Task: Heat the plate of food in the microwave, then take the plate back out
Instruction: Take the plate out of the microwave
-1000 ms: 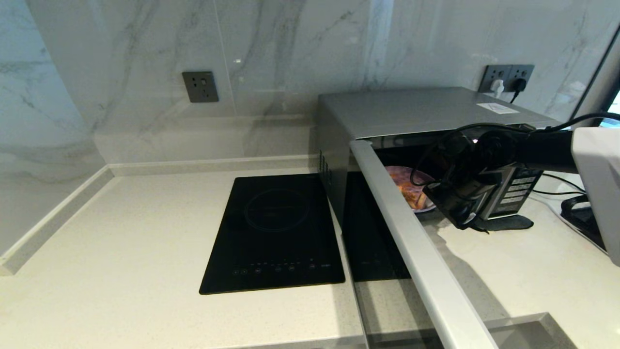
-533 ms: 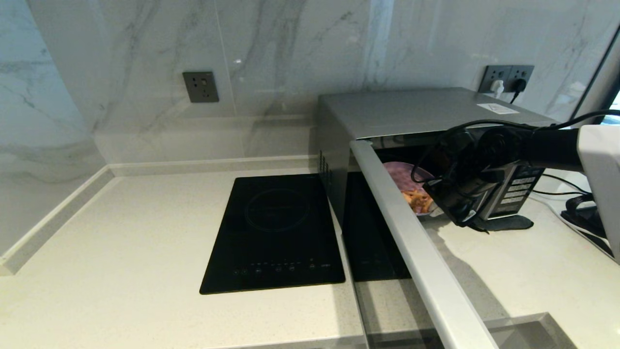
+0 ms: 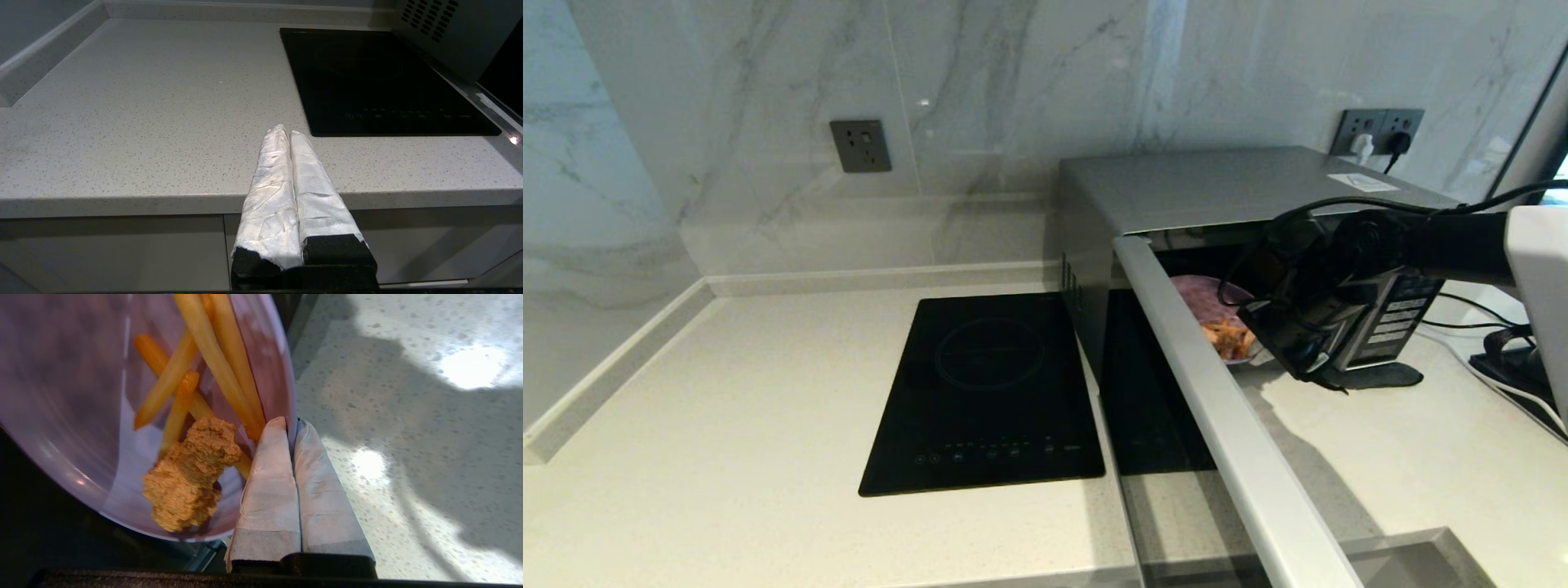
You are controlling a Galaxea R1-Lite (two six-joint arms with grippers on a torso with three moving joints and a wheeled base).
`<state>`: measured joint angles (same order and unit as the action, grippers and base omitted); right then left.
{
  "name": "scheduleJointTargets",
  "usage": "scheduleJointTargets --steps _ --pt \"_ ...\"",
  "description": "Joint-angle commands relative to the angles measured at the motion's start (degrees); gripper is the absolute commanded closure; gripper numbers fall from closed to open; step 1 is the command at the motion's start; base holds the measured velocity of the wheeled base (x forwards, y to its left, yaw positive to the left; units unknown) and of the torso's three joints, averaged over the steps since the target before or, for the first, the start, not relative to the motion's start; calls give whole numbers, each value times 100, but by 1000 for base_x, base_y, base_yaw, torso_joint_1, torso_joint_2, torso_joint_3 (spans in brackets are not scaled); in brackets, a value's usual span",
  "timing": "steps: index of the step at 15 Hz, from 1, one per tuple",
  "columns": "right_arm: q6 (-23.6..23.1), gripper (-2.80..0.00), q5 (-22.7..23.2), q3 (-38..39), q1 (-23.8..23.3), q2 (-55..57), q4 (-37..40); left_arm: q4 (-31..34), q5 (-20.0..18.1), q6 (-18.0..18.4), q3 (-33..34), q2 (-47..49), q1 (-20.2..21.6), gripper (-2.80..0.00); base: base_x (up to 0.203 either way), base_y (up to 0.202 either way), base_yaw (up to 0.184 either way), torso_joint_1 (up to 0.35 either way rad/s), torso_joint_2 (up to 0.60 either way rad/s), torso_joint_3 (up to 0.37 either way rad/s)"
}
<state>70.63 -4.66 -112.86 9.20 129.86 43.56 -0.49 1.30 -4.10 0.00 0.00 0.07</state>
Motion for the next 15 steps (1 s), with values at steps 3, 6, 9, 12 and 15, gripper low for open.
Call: scheduleJointTargets --steps 3,6,9,12,15 --pt "45 0 0 118 -15 -223 -5 -4 2 -3 0 9 1 0 0 0 0 0 0 0" --pt "47 0 8 238 -21 -417 -5 -4 2 -3 0 9 1 0 0 0 0 0 0 0" --pt "47 0 42 351 -24 -591 -5 -4 2 -3 0 9 1 0 0 0 0 0 0 0" --pt "56 0 61 510 -57 -752 -5 -4 2 -3 0 9 1 0 0 0 0 0 0 0" --pt "56 0 90 921 -76 -1074 -6 -4 2 -3 0 9 1 0 0 0 0 0 0 0"
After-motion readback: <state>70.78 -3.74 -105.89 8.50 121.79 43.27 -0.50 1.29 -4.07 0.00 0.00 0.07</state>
